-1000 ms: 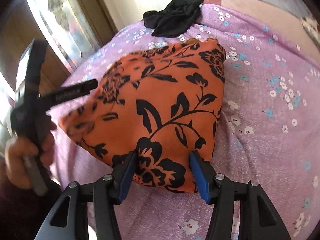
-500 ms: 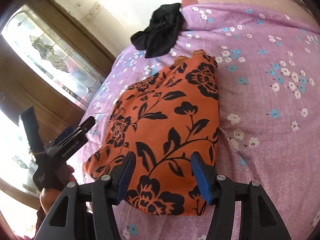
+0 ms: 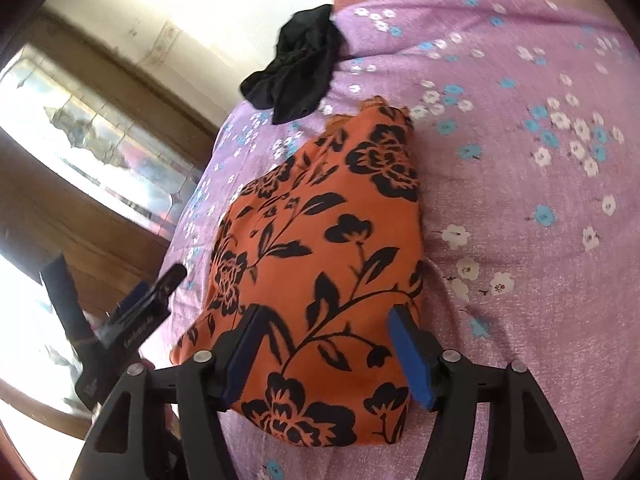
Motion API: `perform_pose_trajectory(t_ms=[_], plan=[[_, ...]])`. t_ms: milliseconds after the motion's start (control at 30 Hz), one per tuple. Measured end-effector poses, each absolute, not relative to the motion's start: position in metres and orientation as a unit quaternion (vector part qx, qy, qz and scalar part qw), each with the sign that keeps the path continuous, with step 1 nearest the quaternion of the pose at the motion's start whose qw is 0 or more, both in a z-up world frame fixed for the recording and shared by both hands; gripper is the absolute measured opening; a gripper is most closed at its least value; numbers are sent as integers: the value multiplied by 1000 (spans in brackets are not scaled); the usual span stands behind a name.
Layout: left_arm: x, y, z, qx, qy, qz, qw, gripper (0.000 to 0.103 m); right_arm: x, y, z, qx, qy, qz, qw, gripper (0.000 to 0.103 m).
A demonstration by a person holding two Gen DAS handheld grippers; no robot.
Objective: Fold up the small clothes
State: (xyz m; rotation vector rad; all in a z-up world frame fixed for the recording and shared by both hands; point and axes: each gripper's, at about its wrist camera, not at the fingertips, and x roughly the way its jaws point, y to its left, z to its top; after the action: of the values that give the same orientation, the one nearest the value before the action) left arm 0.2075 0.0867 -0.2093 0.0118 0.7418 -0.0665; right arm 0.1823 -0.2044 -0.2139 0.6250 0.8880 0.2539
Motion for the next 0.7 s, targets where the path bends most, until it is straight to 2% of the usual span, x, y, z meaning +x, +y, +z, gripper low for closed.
perform_pose_trajectory(t_ms=[133,300,400,433,500,667,700], plan=[[229,106,-231,-83,449,-127,880,96,196,-230,-240,387,439,120,801,75],[246,136,-246,-195,483,-174,835,96,211,-240,-271,465,449,140,750,77],[255,137,-263,-244,518,-208,793,96,218,-238,-277,483,436,154,744,82],[257,135,-268,-254,529,-216,780,96,219,-236,-276,482,431,161,745,89],[256,127,-271,-252,532,-223,777,96,224,-230,-272,469,431,169,752,94],[255,102,-270,-238,538,-263,765,96,228,-217,-269,441,425,171,772,94],[255,96,-270,-229,537,-263,768,95,228,-214,-267,428,426,168,779,90]])
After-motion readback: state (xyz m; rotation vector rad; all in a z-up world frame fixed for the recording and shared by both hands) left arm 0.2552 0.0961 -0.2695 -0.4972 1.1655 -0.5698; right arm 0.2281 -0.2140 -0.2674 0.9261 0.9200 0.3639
